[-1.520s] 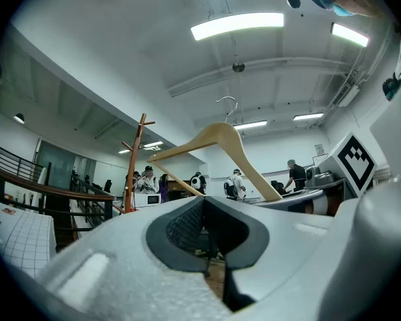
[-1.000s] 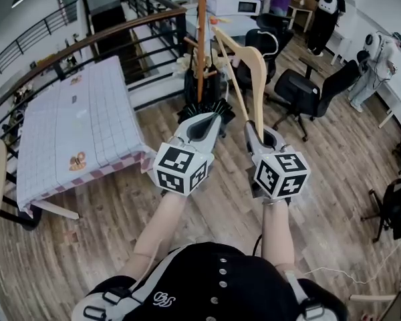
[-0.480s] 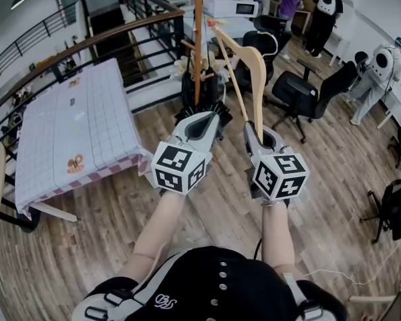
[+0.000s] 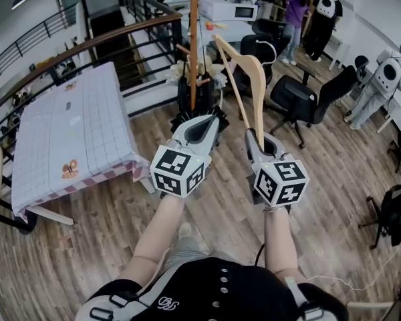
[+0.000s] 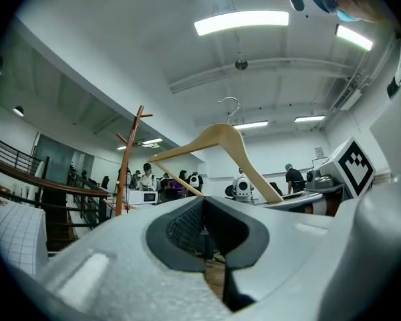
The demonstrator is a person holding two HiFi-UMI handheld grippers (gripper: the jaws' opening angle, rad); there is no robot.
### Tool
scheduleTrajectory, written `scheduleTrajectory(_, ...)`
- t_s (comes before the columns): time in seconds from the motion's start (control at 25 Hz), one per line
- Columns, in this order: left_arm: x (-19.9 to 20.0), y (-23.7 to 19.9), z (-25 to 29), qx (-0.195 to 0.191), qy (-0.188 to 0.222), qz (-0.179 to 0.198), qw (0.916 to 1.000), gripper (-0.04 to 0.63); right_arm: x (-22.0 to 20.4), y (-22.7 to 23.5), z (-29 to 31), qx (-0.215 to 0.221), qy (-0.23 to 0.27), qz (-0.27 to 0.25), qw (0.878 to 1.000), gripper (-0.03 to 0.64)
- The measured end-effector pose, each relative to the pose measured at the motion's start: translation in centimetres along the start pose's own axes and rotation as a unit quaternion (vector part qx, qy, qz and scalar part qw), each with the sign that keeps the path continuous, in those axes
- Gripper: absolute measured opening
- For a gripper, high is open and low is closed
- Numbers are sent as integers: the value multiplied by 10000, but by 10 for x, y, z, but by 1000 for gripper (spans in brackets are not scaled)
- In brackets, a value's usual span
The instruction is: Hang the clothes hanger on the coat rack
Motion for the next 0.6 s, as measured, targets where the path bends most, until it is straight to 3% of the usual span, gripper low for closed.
scheduleTrajectory(0.32, 6, -47, 48, -100, 101, 144, 9998, 0, 16, 26, 60, -134, 140, -129, 9997, 2)
scheduleTrajectory(0.6, 7, -114, 95, -287, 31, 209, 9994, 0, 38, 39, 144, -329, 300, -84, 9990, 2)
Point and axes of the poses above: the fingertips, and each gripper's own axes: z forward along the fingers, y to its right, x out of its top, the point moved 2 cm from there along -z, backward along the fingers, and after that the axes turned 1 degree about y, right-handed, at the moved point
